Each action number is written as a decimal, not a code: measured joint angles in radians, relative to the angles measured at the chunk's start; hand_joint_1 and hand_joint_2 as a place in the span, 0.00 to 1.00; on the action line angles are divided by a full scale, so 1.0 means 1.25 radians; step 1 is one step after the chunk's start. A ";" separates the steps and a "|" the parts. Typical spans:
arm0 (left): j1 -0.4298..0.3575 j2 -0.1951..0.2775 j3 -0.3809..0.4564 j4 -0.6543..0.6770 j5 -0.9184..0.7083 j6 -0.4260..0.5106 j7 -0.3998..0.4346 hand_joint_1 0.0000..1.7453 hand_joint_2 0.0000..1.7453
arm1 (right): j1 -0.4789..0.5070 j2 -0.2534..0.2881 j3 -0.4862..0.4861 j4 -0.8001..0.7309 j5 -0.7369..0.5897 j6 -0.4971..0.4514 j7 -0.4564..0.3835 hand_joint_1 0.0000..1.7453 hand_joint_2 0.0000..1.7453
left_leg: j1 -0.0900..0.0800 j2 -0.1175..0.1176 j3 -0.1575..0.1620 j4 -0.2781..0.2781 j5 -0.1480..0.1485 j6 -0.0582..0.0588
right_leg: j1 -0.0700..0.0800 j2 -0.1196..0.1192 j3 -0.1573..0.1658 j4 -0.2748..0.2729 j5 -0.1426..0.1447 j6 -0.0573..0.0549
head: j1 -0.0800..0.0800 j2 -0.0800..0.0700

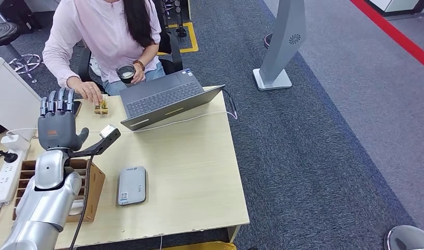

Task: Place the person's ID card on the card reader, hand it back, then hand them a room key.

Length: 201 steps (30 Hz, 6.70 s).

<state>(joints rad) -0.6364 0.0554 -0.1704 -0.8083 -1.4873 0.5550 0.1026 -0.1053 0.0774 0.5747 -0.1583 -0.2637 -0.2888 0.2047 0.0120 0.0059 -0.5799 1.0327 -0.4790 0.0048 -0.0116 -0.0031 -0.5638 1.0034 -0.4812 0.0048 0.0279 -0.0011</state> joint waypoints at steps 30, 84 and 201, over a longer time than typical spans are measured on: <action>0.023 -0.009 0.000 0.014 0.019 0.032 -0.028 1.00 1.00 | -0.004 0.000 0.031 0.000 0.013 0.000 0.013 0.00 1.00 | 0.000 0.000 0.000 0.000 0.000 0.000 | 0.000 0.000 0.000 0.000 0.000 0.000 | 0.000 0.000; 0.205 -0.076 -0.128 -0.122 0.003 -0.154 -0.052 1.00 1.00 | -0.003 0.002 0.032 0.000 -0.012 -0.002 -0.008 0.00 1.00 | 0.000 0.000 0.000 0.000 0.000 0.000 | 0.000 0.000 0.000 0.000 0.000 0.000 | 0.000 0.000; 0.252 0.022 -0.055 -0.539 0.067 0.075 -0.120 0.00 1.00 | -0.006 0.005 0.088 0.004 -0.087 -0.022 -0.009 0.00 1.00 | 0.004 0.003 -0.002 0.000 -0.002 -0.003 | 0.004 0.004 -0.002 0.000 0.000 -0.003 | 0.001 0.000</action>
<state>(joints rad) -0.3217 0.0826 -0.2391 -1.4817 -1.4036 0.6489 -0.0480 -0.1130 0.0834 0.6846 -0.1534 -0.3727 -0.3162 0.1938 0.0169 0.0101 -0.5819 1.0324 -0.4810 0.0009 -0.0065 0.0016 -0.5668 1.0030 -0.4810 0.0010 0.0289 -0.0011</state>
